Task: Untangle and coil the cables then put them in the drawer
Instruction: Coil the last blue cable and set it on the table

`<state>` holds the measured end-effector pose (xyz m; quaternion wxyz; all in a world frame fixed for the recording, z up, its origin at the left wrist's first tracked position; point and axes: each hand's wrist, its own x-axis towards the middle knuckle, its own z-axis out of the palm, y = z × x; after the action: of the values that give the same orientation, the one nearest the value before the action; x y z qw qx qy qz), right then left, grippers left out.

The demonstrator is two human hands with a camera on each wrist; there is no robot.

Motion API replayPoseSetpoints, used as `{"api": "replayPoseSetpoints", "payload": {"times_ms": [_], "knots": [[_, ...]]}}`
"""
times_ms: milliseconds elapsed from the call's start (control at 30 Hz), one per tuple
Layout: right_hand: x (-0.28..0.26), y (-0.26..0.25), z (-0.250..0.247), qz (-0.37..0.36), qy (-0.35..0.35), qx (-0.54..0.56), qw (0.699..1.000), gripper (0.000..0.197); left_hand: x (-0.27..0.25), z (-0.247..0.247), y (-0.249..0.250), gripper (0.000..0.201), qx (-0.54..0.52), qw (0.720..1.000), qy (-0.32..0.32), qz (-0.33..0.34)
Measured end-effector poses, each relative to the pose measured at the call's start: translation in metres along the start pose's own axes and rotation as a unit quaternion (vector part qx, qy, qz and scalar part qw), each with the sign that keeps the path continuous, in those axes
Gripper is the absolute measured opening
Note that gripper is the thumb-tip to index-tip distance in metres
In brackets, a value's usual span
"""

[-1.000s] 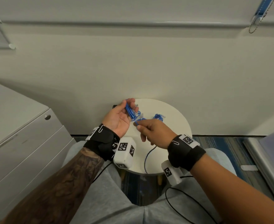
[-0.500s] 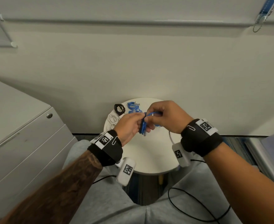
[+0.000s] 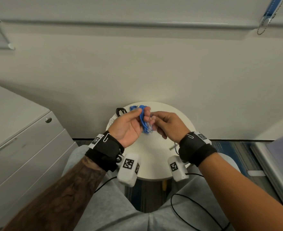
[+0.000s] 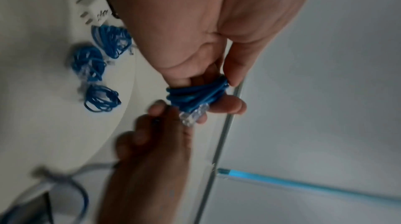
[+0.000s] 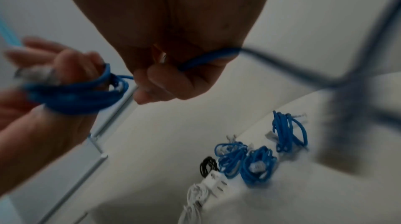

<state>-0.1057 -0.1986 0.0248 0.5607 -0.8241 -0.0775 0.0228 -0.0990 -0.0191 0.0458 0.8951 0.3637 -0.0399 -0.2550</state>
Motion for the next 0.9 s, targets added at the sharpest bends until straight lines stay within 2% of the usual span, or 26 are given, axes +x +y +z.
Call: {"api": "replayPoseSetpoints", "payload": {"times_ms": [167, 300, 400, 600, 667, 700, 733, 767, 800, 833, 900], "knots": [[-0.013, -0.004, 0.021, 0.015, -0.068, -0.079, 0.994, 0.024, 0.011, -0.008, 0.012, 0.028, -0.065, 0.99, 0.092, 0.083], [-0.018, -0.009, 0.027, 0.005, -0.113, -0.142, 0.983, 0.024, 0.02, -0.017, 0.008, 0.033, -0.019, 0.983, 0.143, 0.114], [-0.022, -0.015, 0.026, 0.013, -0.15, -0.162, 0.975, 0.023, 0.024, -0.029, 0.0, 0.031, 0.04, 0.976, 0.173, 0.123], [-0.028, -0.021, 0.025, -0.002, -0.222, -0.252, 0.942, 0.023, 0.026, -0.027, -0.006, 0.029, -0.043, 0.974, 0.209, 0.078], [-0.027, -0.023, 0.024, -0.023, -0.22, -0.281, 0.934, 0.023, 0.024, -0.022, -0.01, 0.024, 0.043, 0.972, 0.216, 0.086], [-0.026, -0.025, 0.023, -0.043, -0.212, -0.29, 0.932, 0.024, 0.024, -0.02, -0.013, 0.022, 0.149, 0.96, 0.217, 0.099], [-0.024, -0.027, 0.02, -0.065, -0.203, -0.289, 0.933, 0.021, 0.022, -0.02, -0.017, 0.022, 0.281, 0.932, 0.202, 0.109], [-0.023, -0.029, 0.016, -0.082, -0.19, -0.28, 0.937, 0.018, 0.019, -0.021, -0.02, 0.025, 0.406, 0.891, 0.169, 0.113], [-0.02, -0.031, 0.01, -0.091, -0.173, -0.271, 0.943, 0.014, 0.017, -0.023, -0.022, 0.032, 0.492, 0.854, 0.13, 0.108], [-0.018, -0.034, 0.002, -0.089, -0.155, -0.26, 0.949, 0.012, 0.014, -0.024, -0.023, 0.037, 0.531, 0.837, 0.098, 0.089], [-0.015, -0.037, -0.014, -0.073, -0.136, -0.236, 0.959, 0.013, 0.007, -0.022, -0.021, 0.034, 0.514, 0.856, 0.041, 0.028]]}}
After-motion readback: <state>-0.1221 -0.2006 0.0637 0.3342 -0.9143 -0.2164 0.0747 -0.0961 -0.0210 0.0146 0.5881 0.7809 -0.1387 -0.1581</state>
